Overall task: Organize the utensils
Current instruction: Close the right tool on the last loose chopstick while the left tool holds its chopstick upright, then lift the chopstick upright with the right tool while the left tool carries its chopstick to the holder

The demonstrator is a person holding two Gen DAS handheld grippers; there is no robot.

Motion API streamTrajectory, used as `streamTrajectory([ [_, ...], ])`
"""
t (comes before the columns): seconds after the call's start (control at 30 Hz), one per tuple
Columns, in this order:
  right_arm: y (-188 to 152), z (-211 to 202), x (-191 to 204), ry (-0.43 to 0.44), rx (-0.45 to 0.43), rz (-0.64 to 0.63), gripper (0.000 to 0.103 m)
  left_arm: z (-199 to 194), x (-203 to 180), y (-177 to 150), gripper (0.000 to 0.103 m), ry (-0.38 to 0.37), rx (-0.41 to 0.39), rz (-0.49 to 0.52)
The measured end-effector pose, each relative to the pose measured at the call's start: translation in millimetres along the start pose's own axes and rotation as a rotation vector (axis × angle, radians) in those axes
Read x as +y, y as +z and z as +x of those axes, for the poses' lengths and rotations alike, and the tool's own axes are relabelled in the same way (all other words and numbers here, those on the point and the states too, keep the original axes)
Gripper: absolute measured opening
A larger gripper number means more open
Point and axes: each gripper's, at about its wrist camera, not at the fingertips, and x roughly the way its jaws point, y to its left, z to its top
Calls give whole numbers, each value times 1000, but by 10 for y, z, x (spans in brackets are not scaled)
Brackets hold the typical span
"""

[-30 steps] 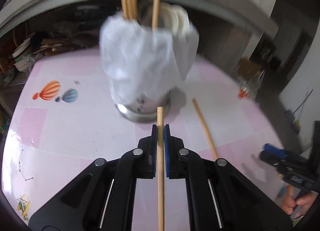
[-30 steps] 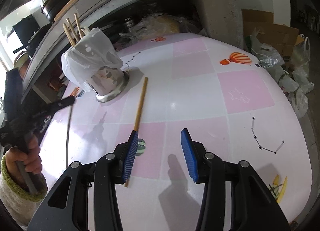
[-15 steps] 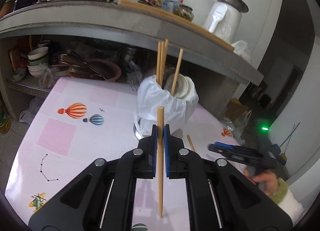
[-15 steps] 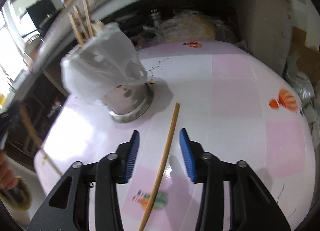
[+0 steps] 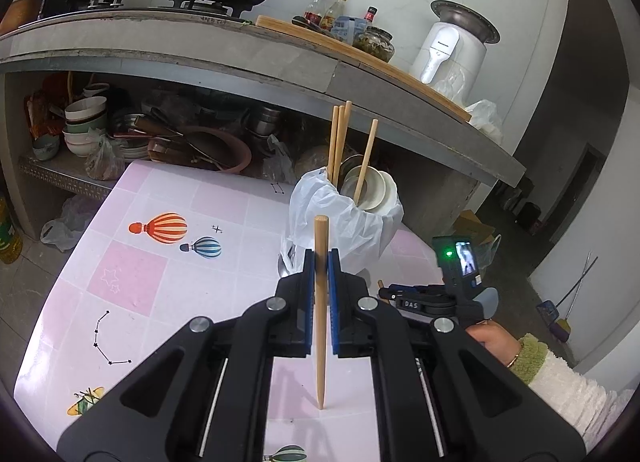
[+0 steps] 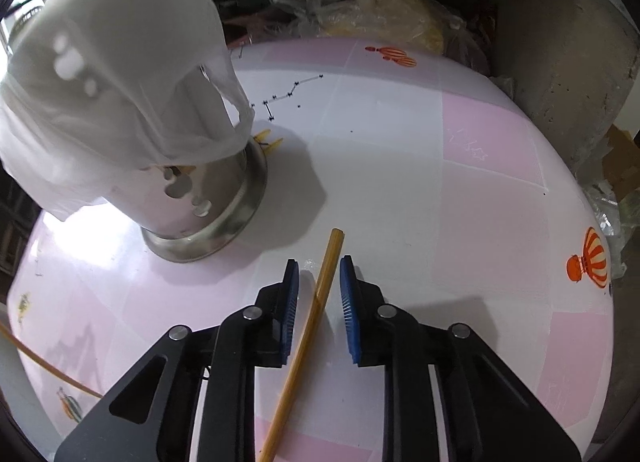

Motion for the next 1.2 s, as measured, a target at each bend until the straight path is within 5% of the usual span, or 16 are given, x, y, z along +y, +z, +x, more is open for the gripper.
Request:
streamTrajectory([
  [0.43, -37, 55, 116, -66, -26, -29, 7, -10, -19, -4, 6, -1, -6, 4],
  [0.67, -110, -132, -22, 10, -69, 67, 7, -10, -41, -5, 6, 4, -3, 9],
  [1.2, -712, -1762, -330, 181, -424, 174, 7, 44, -164, -2, 6, 16, -9, 34],
])
